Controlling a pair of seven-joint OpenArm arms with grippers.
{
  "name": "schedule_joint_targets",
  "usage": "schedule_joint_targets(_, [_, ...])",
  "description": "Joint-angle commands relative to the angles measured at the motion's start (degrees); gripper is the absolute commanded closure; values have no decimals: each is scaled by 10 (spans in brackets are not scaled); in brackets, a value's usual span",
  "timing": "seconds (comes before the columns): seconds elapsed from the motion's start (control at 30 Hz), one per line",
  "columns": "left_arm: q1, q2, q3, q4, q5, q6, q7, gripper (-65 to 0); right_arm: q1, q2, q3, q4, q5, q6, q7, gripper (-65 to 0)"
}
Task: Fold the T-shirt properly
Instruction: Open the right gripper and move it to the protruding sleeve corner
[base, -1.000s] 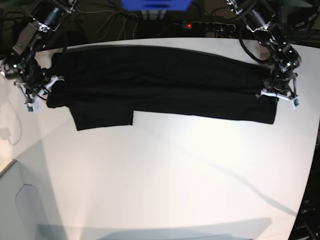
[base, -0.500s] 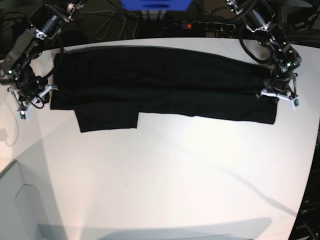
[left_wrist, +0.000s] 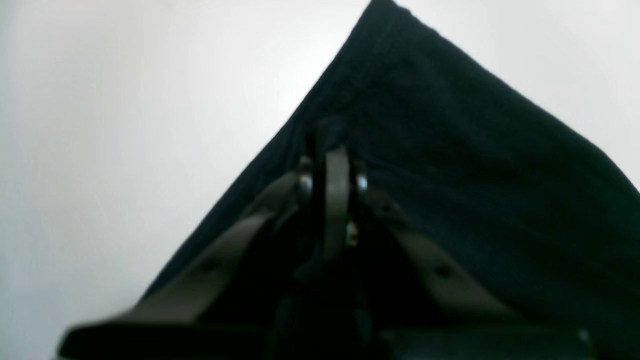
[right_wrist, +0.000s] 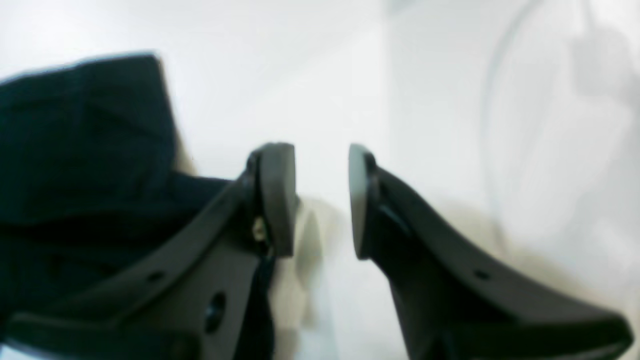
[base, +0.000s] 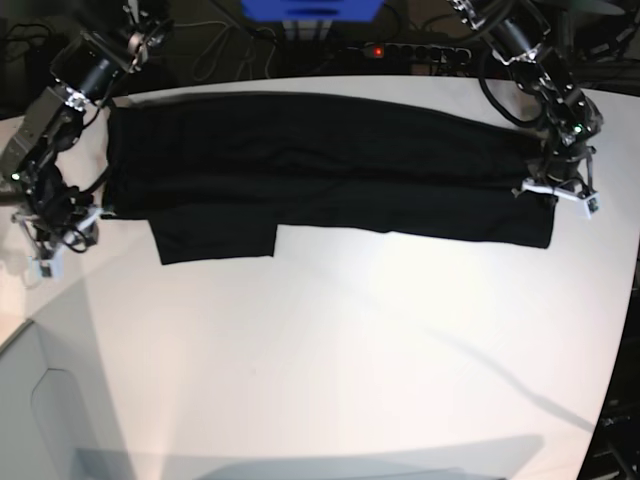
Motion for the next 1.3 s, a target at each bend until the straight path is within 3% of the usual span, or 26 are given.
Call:
schedule_joint_targets(0.0, [0, -4, -2, 2, 12, 8, 17, 0, 17, 2, -18, -2, 12, -4, -2, -190])
schedule_joint_targets(0.23, [0, -3, -2, 2, 12, 8, 17, 0, 58, -35, -61, -124, 12, -4, -23, -190])
schedule_joint_targets(0.57, [0, -4, -2, 2, 12, 8, 17, 0, 123, -34, -62, -295, 12, -4, -18, -190])
schedule_joint_targets(0.97, [0, -5, -2, 2, 12, 8, 17, 0, 125, -37, -62, -299, 12, -4, -17, -185])
schedule_joint_targets(1.27, [0, -5, -2, 2, 12, 8, 17, 0, 114, -33, -63, -300, 9, -4, 63, -187])
